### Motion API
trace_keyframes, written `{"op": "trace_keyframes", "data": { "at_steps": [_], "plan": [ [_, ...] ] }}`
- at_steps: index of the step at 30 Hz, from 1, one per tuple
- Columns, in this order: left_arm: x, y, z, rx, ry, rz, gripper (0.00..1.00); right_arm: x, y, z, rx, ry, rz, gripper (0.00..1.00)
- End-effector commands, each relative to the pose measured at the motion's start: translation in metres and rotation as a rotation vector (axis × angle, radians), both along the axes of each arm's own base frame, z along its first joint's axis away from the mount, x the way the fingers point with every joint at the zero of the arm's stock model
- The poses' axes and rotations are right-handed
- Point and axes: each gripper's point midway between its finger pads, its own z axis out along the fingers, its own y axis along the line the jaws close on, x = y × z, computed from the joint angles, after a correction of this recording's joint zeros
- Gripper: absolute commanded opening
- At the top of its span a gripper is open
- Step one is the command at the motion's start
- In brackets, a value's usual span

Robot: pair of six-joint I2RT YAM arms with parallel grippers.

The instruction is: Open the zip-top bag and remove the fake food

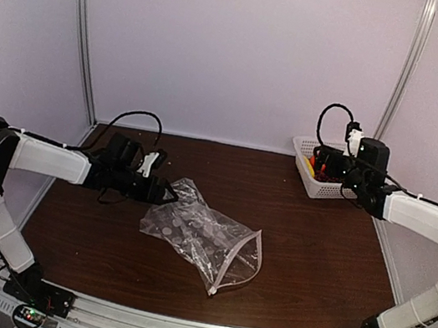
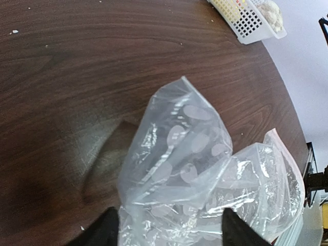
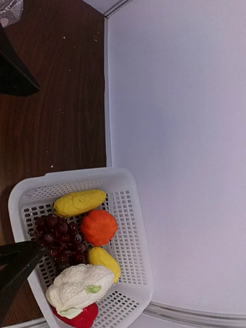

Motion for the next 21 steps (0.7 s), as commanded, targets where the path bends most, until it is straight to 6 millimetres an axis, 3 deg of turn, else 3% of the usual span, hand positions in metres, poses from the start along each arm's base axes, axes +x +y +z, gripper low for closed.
{"op": "trace_keyframes", "data": {
  "at_steps": [1, 7, 12, 14, 21],
  "plan": [
    [0.003, 0.012, 0.021, 0.075, -0.081, 0.028, 0.95, -0.037, 0.039, 0.003, -0.014, 0.018, 0.134, 1.0],
    [0.011, 0.046, 0.064, 0.161, -0.219, 0.175, 0.98, -0.087, 0.079, 0.02, 0.018, -0.03, 0.32, 1.0],
    [0.006, 0.083, 0.088, 0.205, -0.312, 0.332, 0.98, -0.133, 0.087, 0.027, 0.049, -0.085, 0.408, 1.0],
    [-0.001, 0.097, 0.09, 0.215, -0.332, 0.381, 0.98, -0.149, 0.085, 0.015, 0.064, -0.085, 0.423, 1.0],
    [-0.03, 0.135, 0.061, 0.257, -0.323, 0.495, 0.98, -0.187, 0.06, -0.027, 0.115, -0.09, 0.386, 1.0]
  ]
}}
